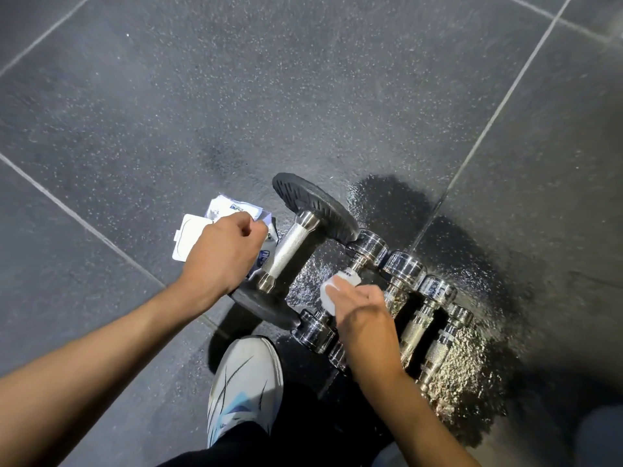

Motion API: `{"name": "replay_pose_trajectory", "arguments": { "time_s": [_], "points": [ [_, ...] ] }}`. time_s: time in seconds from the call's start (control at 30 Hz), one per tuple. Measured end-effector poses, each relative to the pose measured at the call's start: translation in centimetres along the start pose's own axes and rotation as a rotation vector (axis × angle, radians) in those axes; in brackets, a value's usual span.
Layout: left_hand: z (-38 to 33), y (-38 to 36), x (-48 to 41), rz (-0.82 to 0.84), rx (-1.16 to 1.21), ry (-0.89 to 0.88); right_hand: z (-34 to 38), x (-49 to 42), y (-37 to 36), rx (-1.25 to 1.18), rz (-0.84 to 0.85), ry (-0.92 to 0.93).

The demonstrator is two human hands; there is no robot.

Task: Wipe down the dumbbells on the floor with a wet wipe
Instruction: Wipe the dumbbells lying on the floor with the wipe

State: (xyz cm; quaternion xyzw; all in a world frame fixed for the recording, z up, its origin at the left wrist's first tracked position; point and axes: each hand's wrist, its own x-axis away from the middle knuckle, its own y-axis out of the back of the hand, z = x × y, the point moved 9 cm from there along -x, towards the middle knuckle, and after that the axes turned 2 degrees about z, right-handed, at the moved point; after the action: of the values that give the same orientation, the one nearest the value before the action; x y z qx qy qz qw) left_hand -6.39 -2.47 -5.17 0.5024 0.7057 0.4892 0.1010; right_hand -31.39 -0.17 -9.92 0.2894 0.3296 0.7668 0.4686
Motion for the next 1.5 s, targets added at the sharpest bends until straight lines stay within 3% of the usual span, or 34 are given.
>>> {"name": "replay_pose_trajectory", "arguments": {
  "time_s": [0.13, 0.33, 0.53, 0.6, 0.7, 0.8, 0.87, 1.03, 1.1, 1.2, 1.3, 1.5],
  "points": [
    [-0.9, 0.2, 0.4, 0.018, -0.056, -0.037, -1.3, -2.3, 0.6, 0.095, -0.036, 0.038],
    [-6.1, -3.7, 4.6, 0.249, -0.448, -0.349, -0.3, -0.4, -1.2, 0.11, 0.099, -0.032],
    [-6.6, -5.0, 6.8, 0.125, -0.622, -0.639, -1.2, -1.0, -0.8, 0.055, 0.072, -0.006],
    [-7.2, -5.3, 7.7, 0.108, -0.658, -0.763, -0.8, -2.1, -1.0, 0.163, 0.102, 0.087],
    [-7.2, -6.4, 8.6, 0.35, -0.77, -0.876, 0.1, -1.9, -2.7, 0.39, 0.225, 0.226],
    [-6.2, -6.9, 8.9, 0.705, -0.896, -0.898, 0.9, -0.5, -3.1, 0.509, 0.153, 0.286],
    [-5.8, -6.8, 8.2, 0.793, -0.953, -0.903, 2.1, 0.5, -3.1, 0.583, 0.182, 0.384],
    [-5.8, -7.7, 8.1, 0.743, -0.873, -0.997, -0.2, -2.0, 0.9, 0.233, 0.038, 0.117],
    [-5.6, -7.6, 7.8, 0.744, -0.866, -0.979, 0.0, -1.8, 1.5, 0.206, -0.042, 0.139],
    [-5.8, -7.1, 7.5, 0.737, -0.871, -0.99, 0.5, -0.1, -0.8, 0.279, 0.035, 0.204],
    [-5.9, -7.0, 7.6, 0.757, -0.86, -0.979, 1.7, 0.9, -2.4, 0.417, 0.214, 0.349],
    [-5.5, -7.5, 7.2, 0.774, -0.856, -0.941, 0.8, -2.0, 1.5, 0.419, 0.145, 0.262]
  ]
}}
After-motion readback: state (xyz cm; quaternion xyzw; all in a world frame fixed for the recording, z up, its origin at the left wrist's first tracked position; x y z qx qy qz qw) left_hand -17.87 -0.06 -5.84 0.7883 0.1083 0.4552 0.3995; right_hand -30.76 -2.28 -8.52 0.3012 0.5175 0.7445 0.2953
